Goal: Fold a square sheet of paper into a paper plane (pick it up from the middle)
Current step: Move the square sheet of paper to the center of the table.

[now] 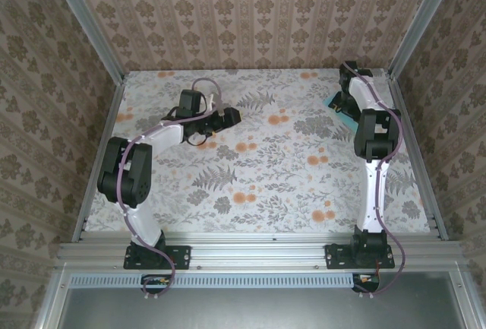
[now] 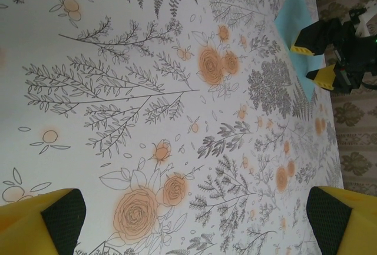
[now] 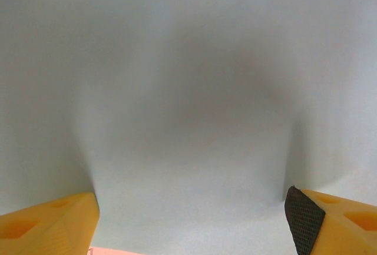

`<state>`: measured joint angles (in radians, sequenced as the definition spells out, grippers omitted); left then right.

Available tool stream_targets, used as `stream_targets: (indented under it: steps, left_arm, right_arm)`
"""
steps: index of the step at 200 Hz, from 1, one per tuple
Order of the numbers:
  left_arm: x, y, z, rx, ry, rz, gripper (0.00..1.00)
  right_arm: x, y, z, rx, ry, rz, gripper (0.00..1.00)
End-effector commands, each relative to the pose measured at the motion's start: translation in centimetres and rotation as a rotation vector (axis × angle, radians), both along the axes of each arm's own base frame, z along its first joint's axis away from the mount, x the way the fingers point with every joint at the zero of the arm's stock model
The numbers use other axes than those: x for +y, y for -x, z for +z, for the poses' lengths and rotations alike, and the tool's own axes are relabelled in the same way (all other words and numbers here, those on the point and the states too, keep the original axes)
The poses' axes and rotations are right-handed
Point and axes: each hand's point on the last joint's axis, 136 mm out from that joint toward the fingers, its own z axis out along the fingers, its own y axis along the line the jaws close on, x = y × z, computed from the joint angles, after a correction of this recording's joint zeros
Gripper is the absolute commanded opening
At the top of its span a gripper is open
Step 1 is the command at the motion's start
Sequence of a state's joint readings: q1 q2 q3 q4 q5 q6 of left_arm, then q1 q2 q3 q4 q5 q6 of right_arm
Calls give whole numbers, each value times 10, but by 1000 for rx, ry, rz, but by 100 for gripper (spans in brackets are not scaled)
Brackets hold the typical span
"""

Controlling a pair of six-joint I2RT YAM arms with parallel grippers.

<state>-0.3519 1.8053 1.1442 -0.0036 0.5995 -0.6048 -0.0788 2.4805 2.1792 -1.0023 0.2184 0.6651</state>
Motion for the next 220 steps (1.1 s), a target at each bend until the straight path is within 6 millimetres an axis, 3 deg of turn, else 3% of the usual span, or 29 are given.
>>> stream_targets:
  steps: [1, 26, 39, 52, 71, 124, 220]
  left_arm:
    - [4, 10, 5, -15, -14, -35, 100]
    - [9, 14, 3, -16, -22, -34, 100]
    - [11, 16, 4, -15, -22, -32, 100]
    - [14, 18, 4, -14, -20, -30, 100]
    - [18, 21, 5, -22, -19, -25, 100]
    - [32, 34, 12, -36, -18, -10, 100]
    - [56, 67, 26, -54, -34, 4, 100]
  right_arm:
    - [35, 24, -16, 108, -61, 68, 85]
    - [62, 29, -14, 103, -76, 115, 86]
    - [66, 32, -7, 118, -7, 162, 88]
    - [71, 36, 1, 113, 5, 175, 83]
    - [91, 39, -6, 98, -89, 184, 82]
    - [144, 63, -14, 133, -108, 285, 81]
    - [228, 140, -21, 141, -147, 577, 75]
